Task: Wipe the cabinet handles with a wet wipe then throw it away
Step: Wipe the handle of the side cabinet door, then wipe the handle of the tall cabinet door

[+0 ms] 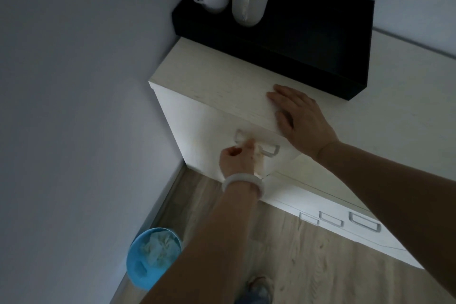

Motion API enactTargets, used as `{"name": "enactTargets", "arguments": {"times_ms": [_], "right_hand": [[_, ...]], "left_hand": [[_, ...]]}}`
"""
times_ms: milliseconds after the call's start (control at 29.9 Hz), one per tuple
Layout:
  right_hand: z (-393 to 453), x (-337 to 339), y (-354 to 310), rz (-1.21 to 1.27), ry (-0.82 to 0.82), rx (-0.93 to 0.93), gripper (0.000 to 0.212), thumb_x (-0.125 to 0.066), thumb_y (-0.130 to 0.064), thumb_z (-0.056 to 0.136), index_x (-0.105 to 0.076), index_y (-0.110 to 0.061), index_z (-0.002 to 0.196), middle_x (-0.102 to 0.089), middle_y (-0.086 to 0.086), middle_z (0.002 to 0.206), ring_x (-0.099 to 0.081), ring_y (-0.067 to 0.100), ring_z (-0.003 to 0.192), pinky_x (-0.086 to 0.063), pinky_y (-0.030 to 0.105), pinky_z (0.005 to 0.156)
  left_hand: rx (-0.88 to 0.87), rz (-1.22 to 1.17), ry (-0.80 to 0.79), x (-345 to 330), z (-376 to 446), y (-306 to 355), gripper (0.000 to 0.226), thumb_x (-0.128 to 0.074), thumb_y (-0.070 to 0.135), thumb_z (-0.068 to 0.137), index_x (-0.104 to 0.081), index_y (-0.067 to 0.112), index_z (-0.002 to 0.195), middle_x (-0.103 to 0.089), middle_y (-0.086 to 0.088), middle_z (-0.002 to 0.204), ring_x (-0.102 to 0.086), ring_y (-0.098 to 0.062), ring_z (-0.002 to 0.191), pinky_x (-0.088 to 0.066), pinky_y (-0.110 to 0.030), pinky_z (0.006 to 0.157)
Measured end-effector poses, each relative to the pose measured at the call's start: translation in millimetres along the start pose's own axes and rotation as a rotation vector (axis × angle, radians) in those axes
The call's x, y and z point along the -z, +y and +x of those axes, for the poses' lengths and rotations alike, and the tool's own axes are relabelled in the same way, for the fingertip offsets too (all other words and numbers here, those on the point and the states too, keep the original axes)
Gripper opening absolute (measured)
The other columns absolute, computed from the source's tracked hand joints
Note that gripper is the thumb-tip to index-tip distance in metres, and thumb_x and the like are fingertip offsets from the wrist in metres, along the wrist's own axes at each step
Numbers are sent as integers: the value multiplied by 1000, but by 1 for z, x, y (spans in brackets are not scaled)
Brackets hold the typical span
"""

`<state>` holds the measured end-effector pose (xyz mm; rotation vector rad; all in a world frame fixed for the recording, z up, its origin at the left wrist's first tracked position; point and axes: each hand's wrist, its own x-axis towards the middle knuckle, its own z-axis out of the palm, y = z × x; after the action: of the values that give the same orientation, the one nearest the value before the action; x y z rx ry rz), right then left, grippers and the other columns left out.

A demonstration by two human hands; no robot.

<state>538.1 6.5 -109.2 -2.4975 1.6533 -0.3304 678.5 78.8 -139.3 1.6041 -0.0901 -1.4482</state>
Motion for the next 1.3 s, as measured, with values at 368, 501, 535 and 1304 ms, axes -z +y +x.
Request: {"name": "enactTargets", "arguments": {"times_ms": [368, 501, 535, 1304], "right_hand": [[2, 0, 2, 33, 21, 22, 52, -29, -35, 94, -42, -23, 143, -37, 0, 152, -32, 20, 139, -21, 36, 115], [3, -1, 4, 104, 11, 34, 50, -34, -31, 94, -44, -20, 142, -39, 3, 151, -33, 21, 139, -21, 36, 115], [3, 0, 5, 128, -1, 31, 49, -36, -29, 95, -45, -19, 142, -38, 3, 151, -32, 21, 139, -20, 36, 115], [-266, 57, -369, 941, -913, 462, 10, -67, -21, 88, -68, -22, 98, -72, -2, 89, -68, 13, 84, -56, 21, 73]], "left_hand": [[73, 75, -196, 4, -30, -16, 23, -70, -1, 78, -63, -2, 100, -70, -21, 99, -68, -32, 95, -53, -40, 93], [-23, 25, -93, 36, -48, -13, 20, -69, -2, 79, -63, -1, 98, -71, -20, 98, -69, -32, 96, -52, -44, 96], [-36, 11, -71, 45, -58, -13, 20, -68, -2, 80, -63, -2, 99, -70, -21, 99, -68, -33, 98, -51, -45, 97], [-464, -434, 535, 355, -358, -95, 11, -60, 2, 88, -66, -1, 96, -68, -13, 81, -66, -23, 70, -58, -33, 65]]}}
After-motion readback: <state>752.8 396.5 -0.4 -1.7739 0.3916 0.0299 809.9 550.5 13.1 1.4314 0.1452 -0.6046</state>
